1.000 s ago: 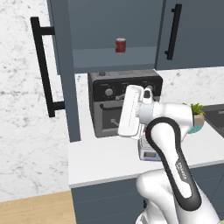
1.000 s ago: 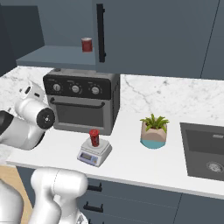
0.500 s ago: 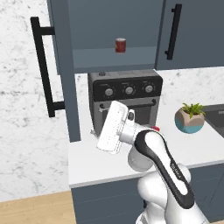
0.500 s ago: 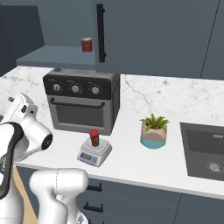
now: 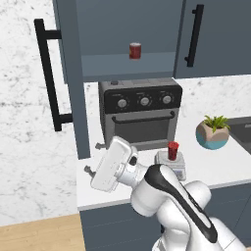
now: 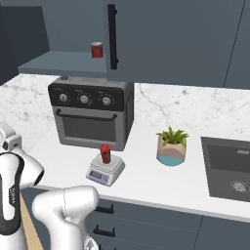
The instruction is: Pick the yogurt and place it on the digital scale for weighing, and close the cabinet.
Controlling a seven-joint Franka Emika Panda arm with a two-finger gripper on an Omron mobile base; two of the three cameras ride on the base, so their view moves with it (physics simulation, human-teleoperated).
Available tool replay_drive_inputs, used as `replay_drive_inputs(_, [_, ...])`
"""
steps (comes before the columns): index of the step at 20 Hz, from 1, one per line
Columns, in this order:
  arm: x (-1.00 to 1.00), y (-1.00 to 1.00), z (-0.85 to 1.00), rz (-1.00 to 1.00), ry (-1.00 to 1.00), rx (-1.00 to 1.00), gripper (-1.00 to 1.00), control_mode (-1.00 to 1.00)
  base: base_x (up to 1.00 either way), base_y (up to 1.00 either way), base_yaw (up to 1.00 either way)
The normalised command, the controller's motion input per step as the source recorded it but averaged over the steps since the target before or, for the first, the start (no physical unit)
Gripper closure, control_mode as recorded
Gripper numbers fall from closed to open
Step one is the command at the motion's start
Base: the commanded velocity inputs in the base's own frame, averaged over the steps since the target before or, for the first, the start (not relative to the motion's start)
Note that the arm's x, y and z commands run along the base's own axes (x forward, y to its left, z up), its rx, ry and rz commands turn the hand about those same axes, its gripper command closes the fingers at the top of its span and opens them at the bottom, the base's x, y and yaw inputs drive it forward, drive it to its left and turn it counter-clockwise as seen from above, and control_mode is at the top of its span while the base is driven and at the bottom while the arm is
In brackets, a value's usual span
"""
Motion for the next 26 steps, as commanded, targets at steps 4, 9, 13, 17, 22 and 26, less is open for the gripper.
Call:
replay_drive_inputs(4, [-0.80,0.11,0.36,-0.12,-0.41,0.00,-1.00,-1.00,0.00,0.00,0.00])
replay_drive_inputs(9, [-0.82,0.10,0.17,-0.22,-0.30,0.01,-1.00,-1.00,0.00,0.00,0.00])
replay_drive_inputs(13, [-0.98,0.09,0.00,-0.21,-0.31,0.03,-1.00,-1.00,0.00,0.00,0.00])
replay_drive_inputs(17, [-0.99,0.28,0.04,-0.25,-0.28,0.09,-1.00,-1.00,0.00,0.00,0.00])
replay_drive_inputs(22, [-0.93,0.67,0.11,-0.55,-0.12,0.32,-1.00,-1.00,0.00,0.00,0.00])
replay_drive_inputs(26, [-0.74,0.69,0.03,-0.61,-0.07,0.35,-1.00,-1.00,0.00,0.00,0.00])
